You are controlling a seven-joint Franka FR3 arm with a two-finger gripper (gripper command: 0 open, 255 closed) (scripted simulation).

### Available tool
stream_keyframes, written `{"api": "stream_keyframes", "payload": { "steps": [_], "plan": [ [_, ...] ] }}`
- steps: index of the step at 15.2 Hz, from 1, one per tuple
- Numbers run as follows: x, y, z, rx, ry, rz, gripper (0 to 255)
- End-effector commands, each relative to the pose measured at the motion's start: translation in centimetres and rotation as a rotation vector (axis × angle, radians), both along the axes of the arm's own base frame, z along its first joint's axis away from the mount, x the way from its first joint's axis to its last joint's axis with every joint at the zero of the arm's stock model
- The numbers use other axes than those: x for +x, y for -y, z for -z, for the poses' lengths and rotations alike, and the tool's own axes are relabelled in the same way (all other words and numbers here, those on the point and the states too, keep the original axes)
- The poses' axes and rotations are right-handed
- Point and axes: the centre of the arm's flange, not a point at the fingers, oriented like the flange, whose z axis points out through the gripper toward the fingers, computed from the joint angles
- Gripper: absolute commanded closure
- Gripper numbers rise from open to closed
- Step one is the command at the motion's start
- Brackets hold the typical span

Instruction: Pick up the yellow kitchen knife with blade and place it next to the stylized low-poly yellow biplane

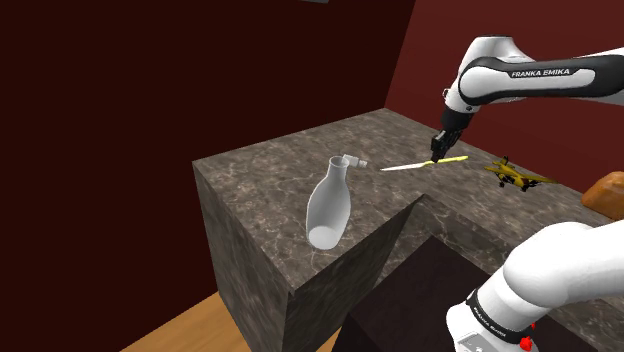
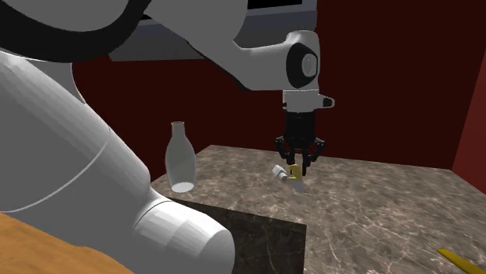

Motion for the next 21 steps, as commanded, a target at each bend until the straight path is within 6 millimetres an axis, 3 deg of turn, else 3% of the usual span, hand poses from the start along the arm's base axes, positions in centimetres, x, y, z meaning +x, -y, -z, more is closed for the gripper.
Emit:
{"api": "stream_keyframes", "payload": {
  "steps": [1,21],
  "plan": [
    [-2.3,1.4,-0.2,0.0,0.0,-0.001,255],
    [-24.3,16.0,-0.2,0.0,0.0,-0.001,255]
  ]
}}
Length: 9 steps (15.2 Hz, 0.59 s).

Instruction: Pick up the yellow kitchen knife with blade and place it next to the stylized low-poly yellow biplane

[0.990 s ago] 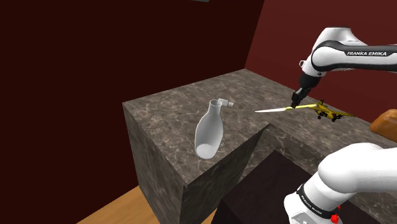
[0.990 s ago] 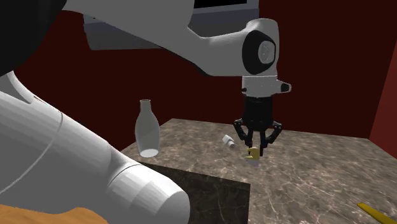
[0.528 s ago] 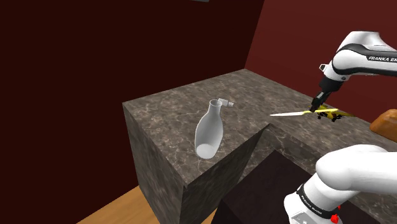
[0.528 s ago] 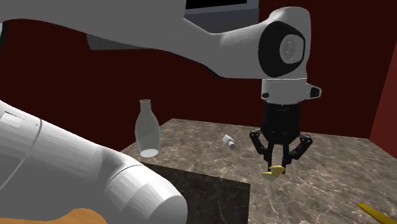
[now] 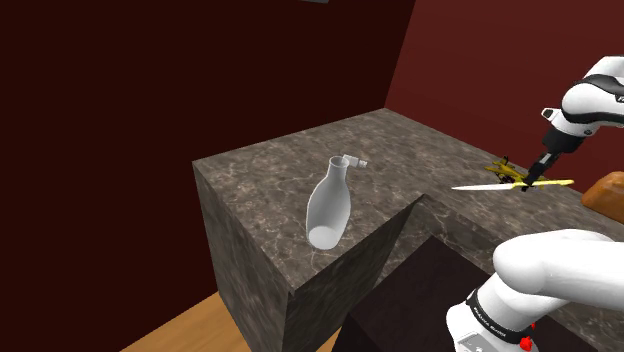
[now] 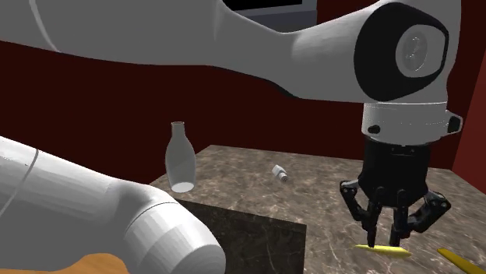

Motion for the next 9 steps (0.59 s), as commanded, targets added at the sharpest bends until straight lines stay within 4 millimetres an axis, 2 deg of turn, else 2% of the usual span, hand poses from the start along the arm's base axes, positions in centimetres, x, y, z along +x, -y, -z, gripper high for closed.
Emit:
{"api": "stream_keyframes", "payload": {
  "steps": [1,5,9],
  "plan": [
    [-2.5,1.5,-0.1,0.0,-0.001,-0.001,255],
    [-6.5,4.1,-0.1,0.0,-0.001,-0.001,255],
    [-6.5,4.1,2.0,0.0,-0.001,-0.001,255]
  ]
}}
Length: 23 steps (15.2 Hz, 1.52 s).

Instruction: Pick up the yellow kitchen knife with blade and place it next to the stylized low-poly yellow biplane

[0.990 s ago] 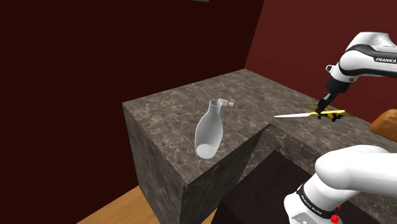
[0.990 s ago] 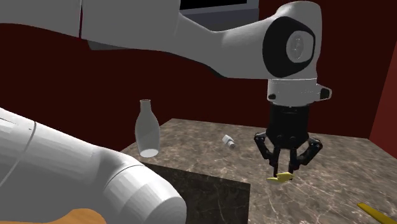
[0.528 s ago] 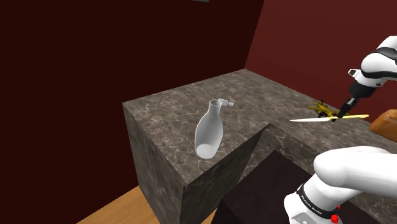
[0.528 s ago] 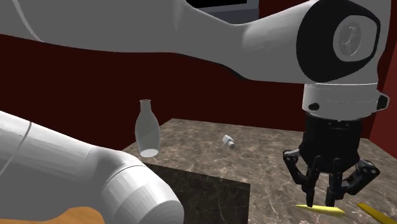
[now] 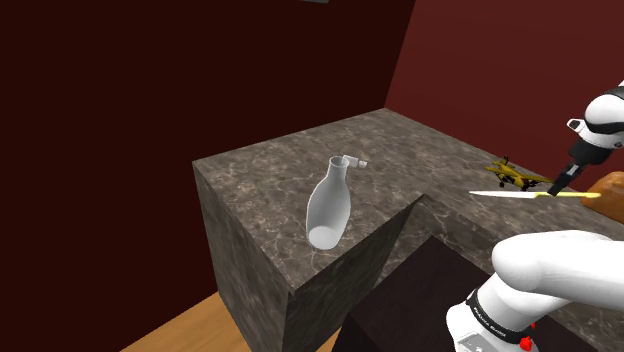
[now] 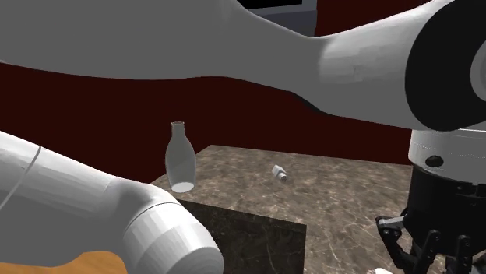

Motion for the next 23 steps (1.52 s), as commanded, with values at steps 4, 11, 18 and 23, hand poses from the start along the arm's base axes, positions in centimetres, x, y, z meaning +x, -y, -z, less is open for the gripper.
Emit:
{"api": "stream_keyframes", "payload": {
  "steps": [4,11,18,23],
  "plan": [
    [-0.2,0.0,2.6,0.0,0.0,0.0,255],
    [-0.2,0.0,6.3,0.0,0.0,0.0,255],
    [-0.2,0.0,10.0,0.0,0.0,0.0,255],
    [-0.2,0.0,12.0,0.0,0.0,0.0,255]
  ]
}}
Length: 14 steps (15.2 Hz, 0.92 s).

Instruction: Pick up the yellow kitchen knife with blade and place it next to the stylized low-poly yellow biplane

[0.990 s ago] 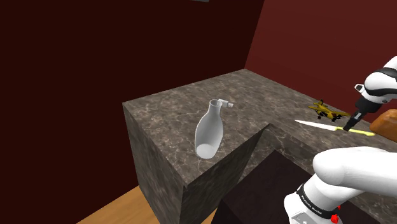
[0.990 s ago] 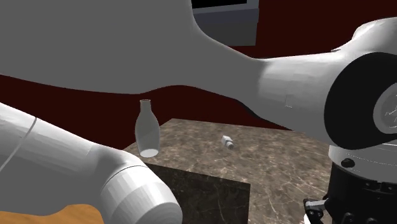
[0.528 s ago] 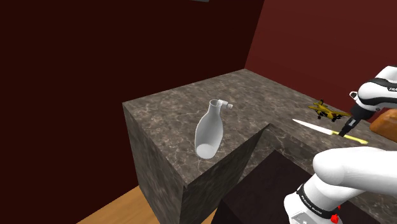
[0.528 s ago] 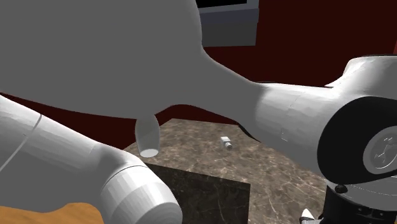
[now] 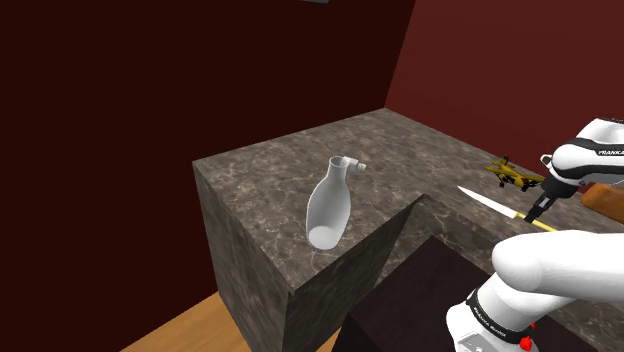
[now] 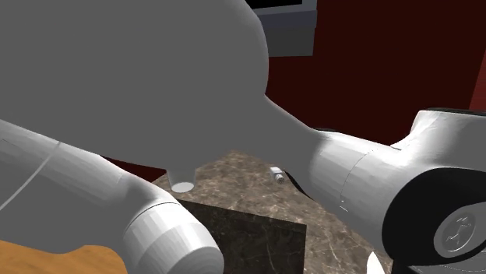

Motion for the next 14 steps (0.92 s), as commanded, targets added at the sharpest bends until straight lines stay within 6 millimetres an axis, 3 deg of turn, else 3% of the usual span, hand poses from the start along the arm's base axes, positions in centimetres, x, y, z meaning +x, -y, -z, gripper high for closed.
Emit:
{"api": "stream_keyframes", "payload": {
  "steps": [1,6,7,12,14],
  "plan": [
    [0.0,0.0,0.2,-0.001,0.0,0.0,255],
    [0.0,0.0,0.2,0.0,0.0,0.0,255],
    [0.0,0.0,0.2,0.0,0.0,0.0,0],
    [0.0,0.0,0.2,0.0,0.0,0.0,0],
    [0.0,-0.1,-2.4,-0.001,0.0,0.0,0]
  ]
}}
